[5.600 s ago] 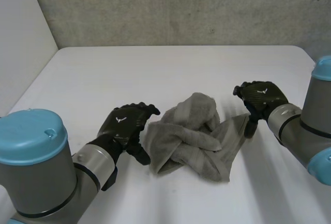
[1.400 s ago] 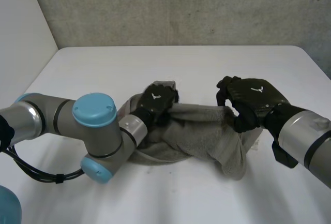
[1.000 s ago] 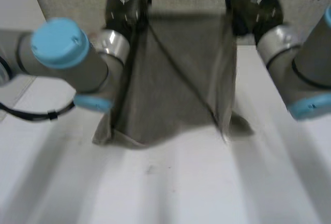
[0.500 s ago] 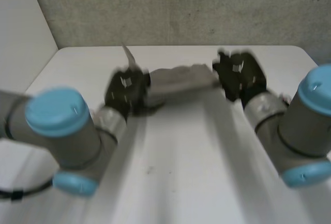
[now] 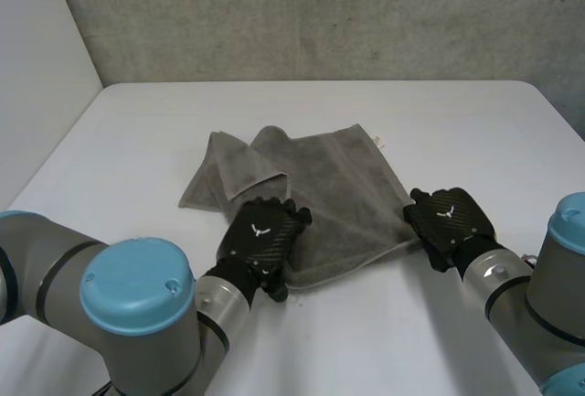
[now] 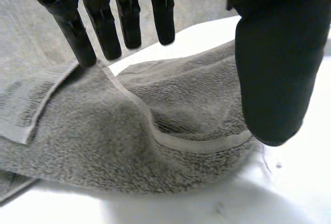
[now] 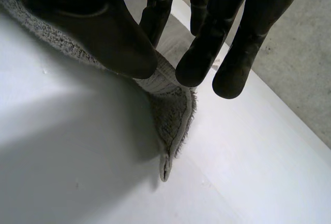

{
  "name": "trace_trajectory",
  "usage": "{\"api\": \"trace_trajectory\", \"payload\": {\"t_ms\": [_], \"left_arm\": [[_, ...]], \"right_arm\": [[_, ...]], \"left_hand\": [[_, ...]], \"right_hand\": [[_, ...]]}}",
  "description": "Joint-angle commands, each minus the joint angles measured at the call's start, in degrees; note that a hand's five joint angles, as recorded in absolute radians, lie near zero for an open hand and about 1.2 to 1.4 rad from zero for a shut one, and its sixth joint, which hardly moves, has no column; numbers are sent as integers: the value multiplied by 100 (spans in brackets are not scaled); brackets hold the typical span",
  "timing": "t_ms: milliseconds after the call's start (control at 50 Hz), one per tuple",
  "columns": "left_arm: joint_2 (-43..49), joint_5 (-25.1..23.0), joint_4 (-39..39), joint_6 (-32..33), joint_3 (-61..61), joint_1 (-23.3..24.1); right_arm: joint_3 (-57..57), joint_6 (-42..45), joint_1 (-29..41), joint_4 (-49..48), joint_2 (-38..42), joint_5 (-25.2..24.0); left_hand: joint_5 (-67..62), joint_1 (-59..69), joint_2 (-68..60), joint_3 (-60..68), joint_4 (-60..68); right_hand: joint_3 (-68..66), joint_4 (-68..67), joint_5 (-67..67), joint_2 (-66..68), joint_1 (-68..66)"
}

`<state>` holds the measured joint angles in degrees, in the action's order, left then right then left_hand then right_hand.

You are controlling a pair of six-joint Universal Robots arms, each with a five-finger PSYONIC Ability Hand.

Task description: Fold the towel.

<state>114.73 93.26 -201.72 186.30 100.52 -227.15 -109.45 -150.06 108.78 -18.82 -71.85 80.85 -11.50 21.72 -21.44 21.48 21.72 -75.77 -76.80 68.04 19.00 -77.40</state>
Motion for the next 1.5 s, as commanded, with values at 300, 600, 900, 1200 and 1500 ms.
{"api": "trace_trajectory", "payload": {"t_ms": [300, 600, 900, 1200, 1500], "left_arm": [[-241, -801, -8, 21, -621, -1419], [962, -986, 344, -6, -2096, -1402], [2123, -704, 405, 3, -3504, -1384], [2194, -713, 484, 3, -3504, -1059], [2316, -661, 520, 21, -3644, -936]], "right_arm": [[-32, -41, -463, -7, 4, -201], [-111, -49, -393, -7, 48, -192], [-138, -49, -402, -7, 48, -192], [-129, -41, -402, -7, 75, -201], [-129, -23, -411, 1, 92, -236]], "left_hand": [[641, -662, 635, -639, -662], [-148, 127, -155, 151, 127], [-1815, 1793, -1821, 1817, 1793], [-1815, 1794, -1822, 1817, 1794], [-2416, 2395, -2423, 2419, 2395]], "right_hand": [[-423, -320, 196, 6100, -260], [-423, -320, 196, 6100, -260], [-423, -320, 196, 6100, -260], [-423, -320, 196, 6100, -260], [-423, -320, 196, 6100, -260]]}}
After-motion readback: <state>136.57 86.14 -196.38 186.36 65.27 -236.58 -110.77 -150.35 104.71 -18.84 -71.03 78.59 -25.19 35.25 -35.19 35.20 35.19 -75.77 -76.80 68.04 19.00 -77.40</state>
